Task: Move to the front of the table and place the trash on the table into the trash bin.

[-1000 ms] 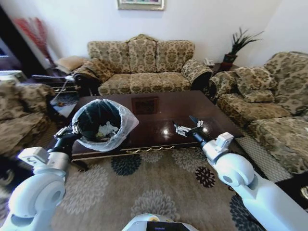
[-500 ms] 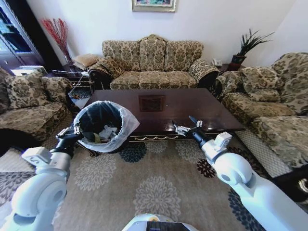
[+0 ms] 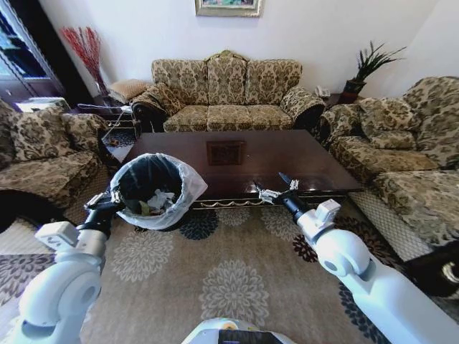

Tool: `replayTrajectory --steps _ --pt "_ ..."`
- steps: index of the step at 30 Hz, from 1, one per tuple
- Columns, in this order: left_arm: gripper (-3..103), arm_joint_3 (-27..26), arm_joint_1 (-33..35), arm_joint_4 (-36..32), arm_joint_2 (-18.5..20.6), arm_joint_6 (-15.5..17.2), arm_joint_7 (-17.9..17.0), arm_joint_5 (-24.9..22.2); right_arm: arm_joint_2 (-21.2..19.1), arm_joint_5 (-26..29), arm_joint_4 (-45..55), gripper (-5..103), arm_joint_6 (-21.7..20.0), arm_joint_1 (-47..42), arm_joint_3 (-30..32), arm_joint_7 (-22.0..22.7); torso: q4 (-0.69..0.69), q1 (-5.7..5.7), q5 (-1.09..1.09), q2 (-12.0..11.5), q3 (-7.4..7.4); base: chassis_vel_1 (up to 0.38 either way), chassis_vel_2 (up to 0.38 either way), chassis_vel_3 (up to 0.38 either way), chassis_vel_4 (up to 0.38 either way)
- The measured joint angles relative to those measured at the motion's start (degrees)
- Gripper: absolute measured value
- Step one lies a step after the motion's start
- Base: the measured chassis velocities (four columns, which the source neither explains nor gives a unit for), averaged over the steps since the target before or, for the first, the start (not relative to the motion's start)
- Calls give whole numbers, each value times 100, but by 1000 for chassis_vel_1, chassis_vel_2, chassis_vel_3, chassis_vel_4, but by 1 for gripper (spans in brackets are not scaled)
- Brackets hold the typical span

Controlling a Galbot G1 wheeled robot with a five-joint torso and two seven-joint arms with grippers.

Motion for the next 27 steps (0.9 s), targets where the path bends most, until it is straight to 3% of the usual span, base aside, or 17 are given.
replayTrajectory --steps 13,18,27 --pt "3 -46 179 303 -235 118 -161 287 57 -173 72 100 43 -220 103 -99 0 1 0 4 2 0 0 0 0" --pt "3 -205 220 778 -456 108 -157 446 76 -189 154 100 -28 -372 293 -133 1 2 0 4 3 0 0 0 0" --pt "3 -79 -59 2265 -583 -285 -156 404 170 -151 127 100 58 -517 565 -201 -1 3 0 5 4 0 0 0 0"
